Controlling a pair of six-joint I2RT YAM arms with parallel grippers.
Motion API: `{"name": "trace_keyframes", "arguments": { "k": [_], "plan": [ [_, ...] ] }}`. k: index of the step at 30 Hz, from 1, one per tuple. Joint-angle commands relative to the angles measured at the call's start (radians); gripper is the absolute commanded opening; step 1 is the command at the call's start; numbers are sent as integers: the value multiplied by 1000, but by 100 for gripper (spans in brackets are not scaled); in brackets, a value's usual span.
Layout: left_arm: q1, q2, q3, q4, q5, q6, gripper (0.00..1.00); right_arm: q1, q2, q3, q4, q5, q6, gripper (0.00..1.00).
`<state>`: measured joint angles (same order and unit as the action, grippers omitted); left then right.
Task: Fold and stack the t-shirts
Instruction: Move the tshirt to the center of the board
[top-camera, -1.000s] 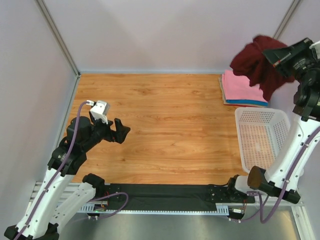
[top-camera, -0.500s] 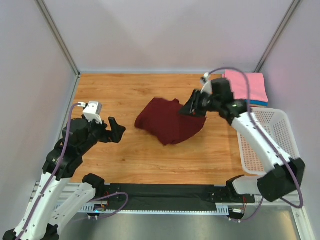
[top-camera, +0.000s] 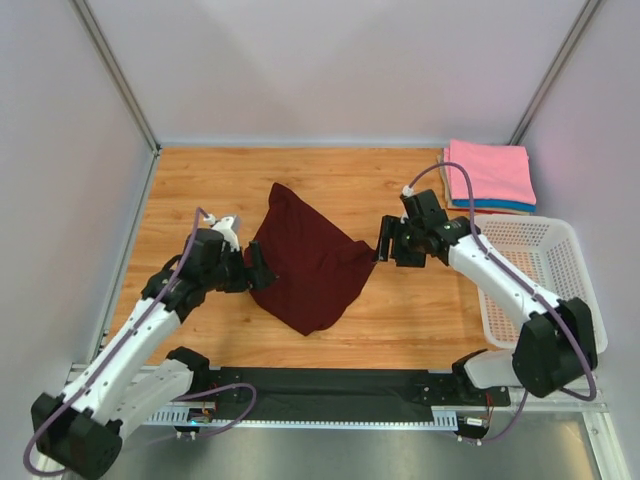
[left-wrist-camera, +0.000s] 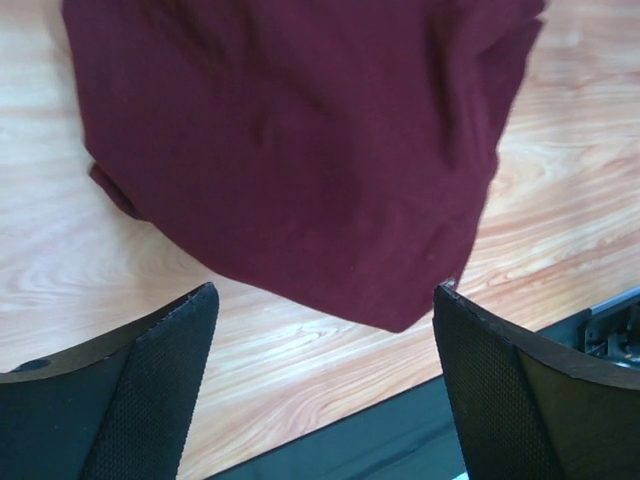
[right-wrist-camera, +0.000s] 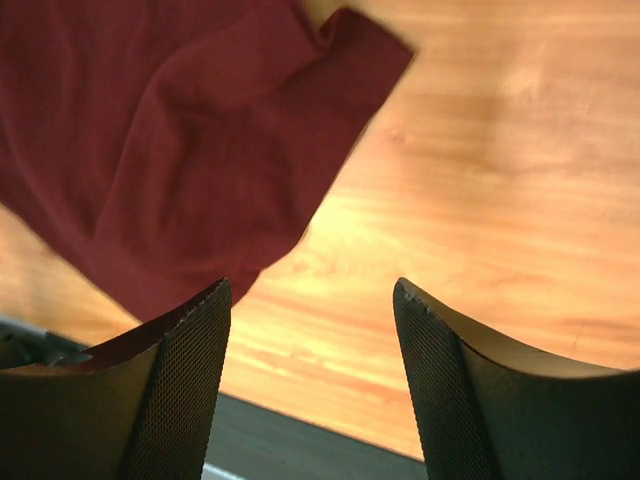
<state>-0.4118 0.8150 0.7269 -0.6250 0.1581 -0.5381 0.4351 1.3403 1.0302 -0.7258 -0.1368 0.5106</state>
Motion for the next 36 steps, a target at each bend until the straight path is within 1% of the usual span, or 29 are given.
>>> {"name": "trace_keyframes", "arguments": {
  "k": [1,2,4,5,9,12,13,14,15,16,17,20,21,22,23,24,25,27,28,29,30,31,32,34,35,36],
  "plan": [
    [-1,110,-21,137,41,-91,92,-12,106,60,103,49,-64,67],
    [-1,128,-30,143,43,-106,90,-12,170,77,106,55,-64,66],
    [-1,151,-46,145,14,-112,89,-12,232,125,120,74,-52,64],
    [-1,150,-58,142,-33,-114,89,-13,281,145,135,92,-34,62],
    [-1,148,-78,133,-147,-128,90,-16,391,162,169,95,2,59],
    [-1,176,-112,183,-157,-154,90,-16,447,159,189,92,52,56],
    [-1,187,-128,197,-157,-167,90,-16,457,151,186,104,98,56],
    [-1,211,-135,230,-188,-178,89,-15,464,143,187,135,117,56],
    [1,228,-142,251,-192,-190,89,-16,470,136,201,135,135,56],
    [1,246,-147,266,-196,-197,88,-15,473,116,215,172,164,55],
    [1,291,-146,280,-212,-203,87,-16,476,108,227,189,175,55],
    [1,375,-126,291,-232,-223,81,-16,491,93,258,186,200,53],
    [-1,387,-123,300,-232,-226,79,-16,491,87,273,187,203,51],
    [1,401,-115,309,-230,-226,76,-16,490,80,281,187,207,43],
    [-1,423,-109,321,-230,-226,69,-16,484,61,290,189,210,37],
    [1,434,-100,321,-224,-220,59,-15,478,47,307,193,229,31],
    [1,444,-75,323,-212,-201,40,-16,468,30,324,194,239,23],
    [-1,466,-52,309,-180,-189,22,-18,438,-19,353,183,250,15],
    [1,463,-29,280,-166,-178,4,-16,427,-28,348,196,246,7],
    [-1,455,-17,254,-164,-172,0,-16,396,-35,342,209,241,3],
    [-1,440,-3,226,-166,-168,0,-18,376,-38,326,226,235,0],
    [-1,419,12,205,-164,-163,0,-19,355,-35,280,242,218,0],
    [-5,358,17,165,-166,-158,0,-19,286,-35,255,287,212,0],
    [-18,287,31,130,-166,-152,0,-19,203,-48,191,318,201,0],
    [-31,220,42,76,-164,-151,0,-21,162,-58,174,328,198,0],
    [-38,192,54,49,-164,-151,0,-19,81,-61,134,335,197,0]
  ]
}}
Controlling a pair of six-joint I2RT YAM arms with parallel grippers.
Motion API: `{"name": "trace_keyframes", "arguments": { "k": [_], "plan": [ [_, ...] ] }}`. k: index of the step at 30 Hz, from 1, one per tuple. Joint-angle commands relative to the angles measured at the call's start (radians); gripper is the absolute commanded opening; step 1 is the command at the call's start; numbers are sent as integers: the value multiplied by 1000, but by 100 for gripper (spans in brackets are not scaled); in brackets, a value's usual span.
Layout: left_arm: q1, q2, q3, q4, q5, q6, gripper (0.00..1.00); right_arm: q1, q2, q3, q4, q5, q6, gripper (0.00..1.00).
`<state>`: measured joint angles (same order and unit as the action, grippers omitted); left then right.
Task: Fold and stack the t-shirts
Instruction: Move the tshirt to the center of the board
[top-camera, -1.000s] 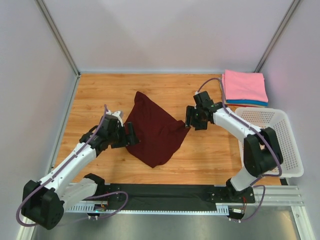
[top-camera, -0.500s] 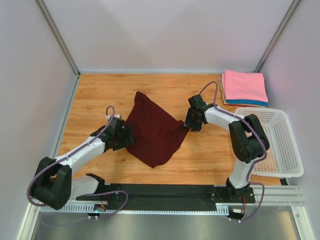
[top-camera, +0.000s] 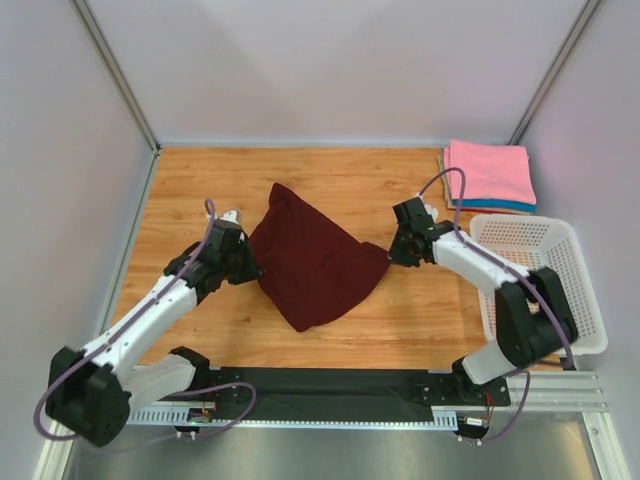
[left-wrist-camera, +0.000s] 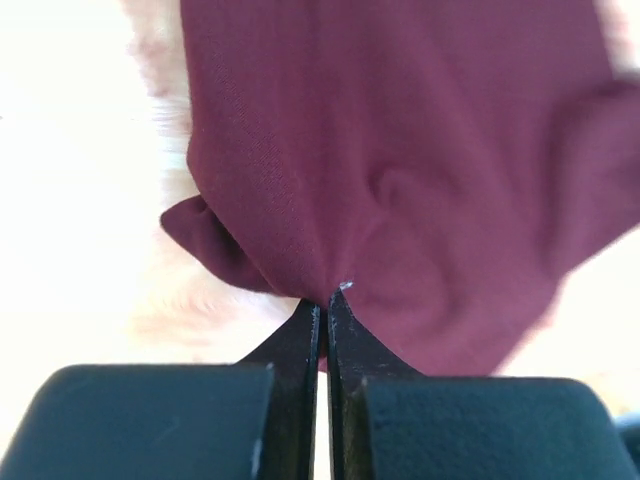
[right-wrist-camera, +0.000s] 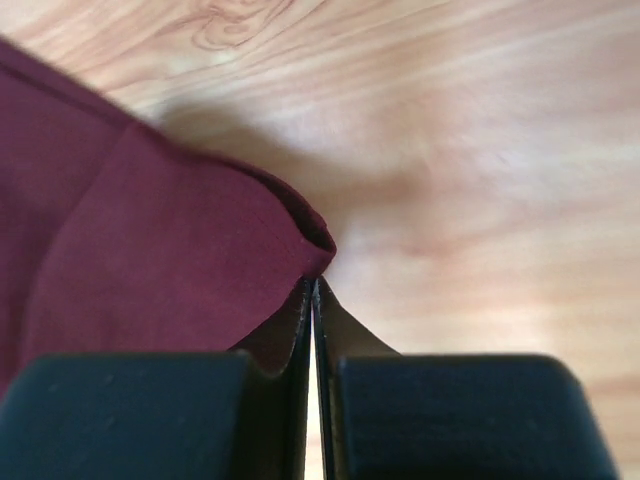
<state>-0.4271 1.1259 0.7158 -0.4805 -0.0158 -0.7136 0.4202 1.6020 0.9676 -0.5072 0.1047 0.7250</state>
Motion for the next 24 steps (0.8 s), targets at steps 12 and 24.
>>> {"name": "trace_keyframes", "arguments": {
  "k": [12,24],
  "plan": [
    [-48,-215,266,-267,24,17,0,-5,-442,187,-269,131,-70,0],
    [-33,317,541,-61,201,138,0,-198,-5,396,-147,81,-151,0]
  ]
}}
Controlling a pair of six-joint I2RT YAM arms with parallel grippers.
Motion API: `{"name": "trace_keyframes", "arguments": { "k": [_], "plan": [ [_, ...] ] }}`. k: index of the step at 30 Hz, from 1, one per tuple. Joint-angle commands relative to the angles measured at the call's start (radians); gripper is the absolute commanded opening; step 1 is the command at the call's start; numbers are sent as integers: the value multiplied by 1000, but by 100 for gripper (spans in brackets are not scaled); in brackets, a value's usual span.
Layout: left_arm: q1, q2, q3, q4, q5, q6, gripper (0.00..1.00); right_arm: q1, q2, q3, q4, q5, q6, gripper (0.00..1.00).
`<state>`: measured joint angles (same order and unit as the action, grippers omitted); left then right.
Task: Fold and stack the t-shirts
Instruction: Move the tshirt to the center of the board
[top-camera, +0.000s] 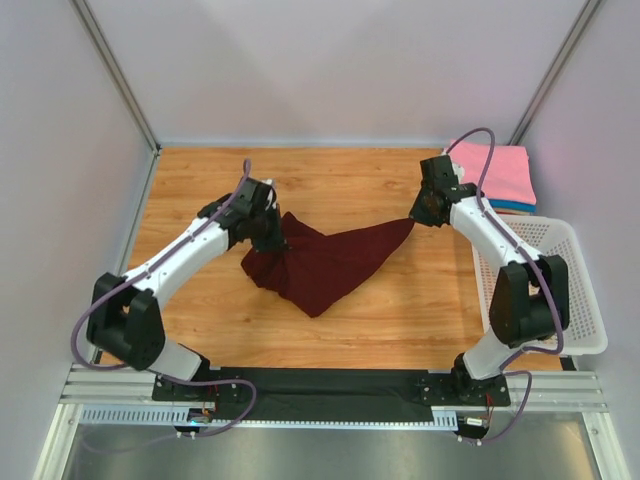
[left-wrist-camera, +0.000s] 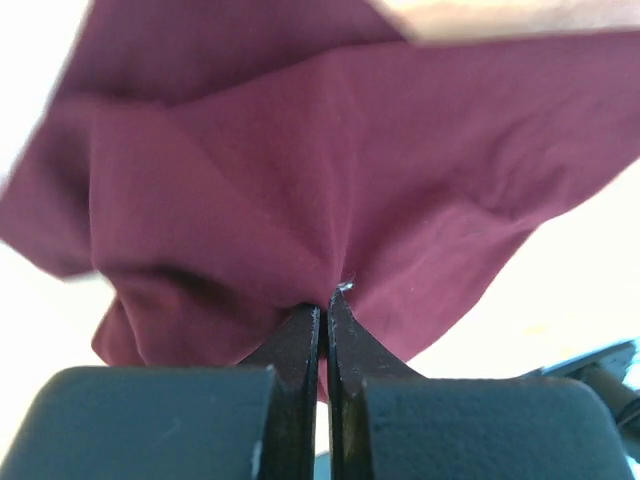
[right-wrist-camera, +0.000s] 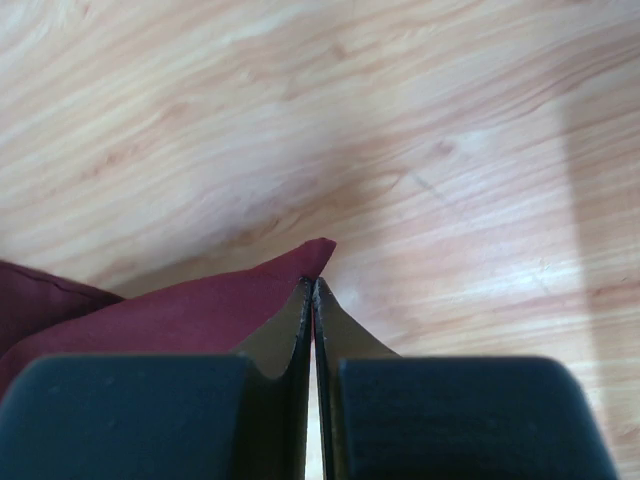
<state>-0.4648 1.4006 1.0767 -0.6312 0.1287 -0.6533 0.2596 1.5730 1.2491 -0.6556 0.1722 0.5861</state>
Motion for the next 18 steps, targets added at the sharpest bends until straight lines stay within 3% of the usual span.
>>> {"name": "trace_keyframes", "arguments": {
  "k": [1,2,3,5,6,7,11,14,18],
  "plan": [
    [6,88,218,56,43,81,0,-39,25,148,-13,19,-15,0],
    [6,104,245,45,46,93,6,-42,25,151,-16,7,-26,0],
    [6,118,287,35,57,118,31,-40,28,156,-12,-9,-37,1],
    [6,124,295,2,49,133,45,-40,35,183,-41,-14,-69,13],
    [6,114,275,-5,29,133,49,-40,35,191,-86,-13,-80,28],
    [8,75,252,-8,-25,130,53,-39,16,193,-105,-10,-91,33],
    [58,-32,56,53,-35,89,57,47,-103,81,-60,-7,-126,48],
    [143,-61,-35,113,43,55,57,154,-160,-6,-6,-103,-120,49],
    [161,-61,-138,145,43,63,58,334,-176,-176,80,-148,-133,53]
  ]
}}
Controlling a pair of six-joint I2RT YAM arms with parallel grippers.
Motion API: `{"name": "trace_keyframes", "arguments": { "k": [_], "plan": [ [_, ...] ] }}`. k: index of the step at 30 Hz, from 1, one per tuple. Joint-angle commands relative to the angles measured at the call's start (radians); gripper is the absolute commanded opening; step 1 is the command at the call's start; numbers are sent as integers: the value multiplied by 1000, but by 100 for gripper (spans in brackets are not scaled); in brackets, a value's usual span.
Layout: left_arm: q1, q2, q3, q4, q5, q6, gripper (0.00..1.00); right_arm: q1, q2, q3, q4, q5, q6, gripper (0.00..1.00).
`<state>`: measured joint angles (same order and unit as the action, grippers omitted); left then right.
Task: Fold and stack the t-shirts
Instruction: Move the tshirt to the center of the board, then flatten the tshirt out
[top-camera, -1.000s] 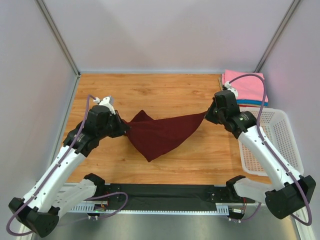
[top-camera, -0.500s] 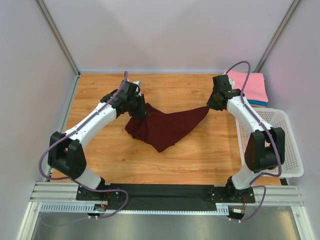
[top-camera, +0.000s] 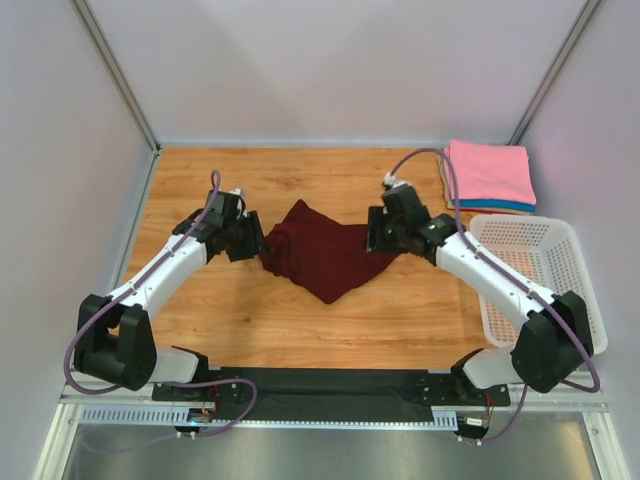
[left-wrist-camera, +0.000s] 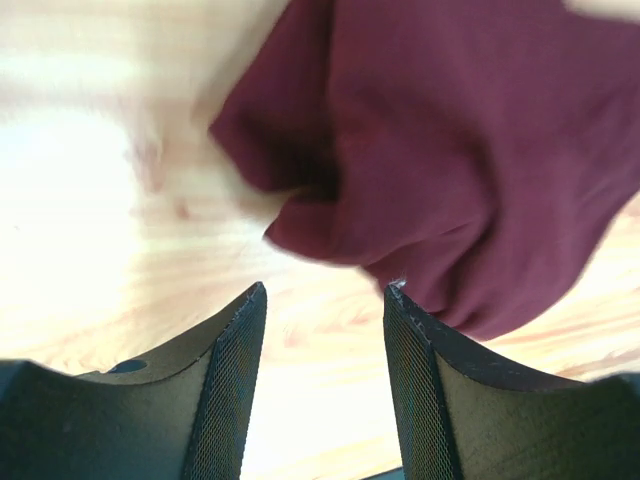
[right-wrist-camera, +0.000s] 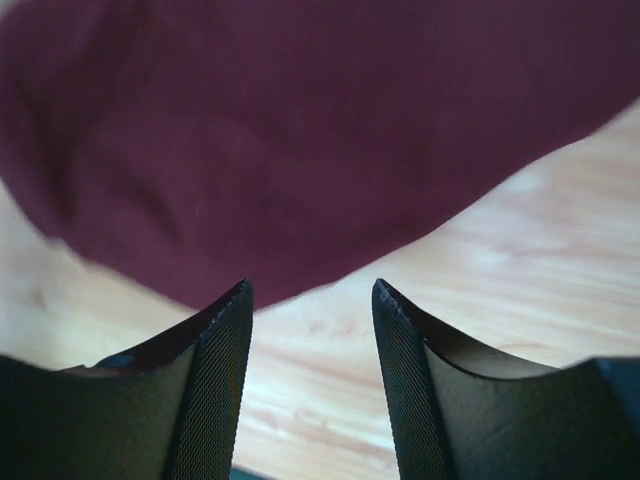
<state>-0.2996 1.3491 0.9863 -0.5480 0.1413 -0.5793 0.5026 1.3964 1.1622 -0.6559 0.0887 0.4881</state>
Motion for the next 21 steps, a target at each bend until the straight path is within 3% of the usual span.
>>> {"name": "trace_keyframes", "arguments": {
  "k": [1,6,14,18,21],
  "plan": [
    [-4,-14,-69,88,38,-14,58,158,10,-104,88,-67,-45,53],
    [-4,-4,-193,345,107,-11,62,263,79,-223,258,-73,-98,53],
    [-3,104,-153,359,64,12,60,298,102,-272,335,-225,-77,53],
    [-3,150,-123,355,64,22,57,294,134,-242,303,-233,94,60],
    [-4,153,-107,365,90,10,48,297,173,-233,296,-172,262,59]
  ]
}}
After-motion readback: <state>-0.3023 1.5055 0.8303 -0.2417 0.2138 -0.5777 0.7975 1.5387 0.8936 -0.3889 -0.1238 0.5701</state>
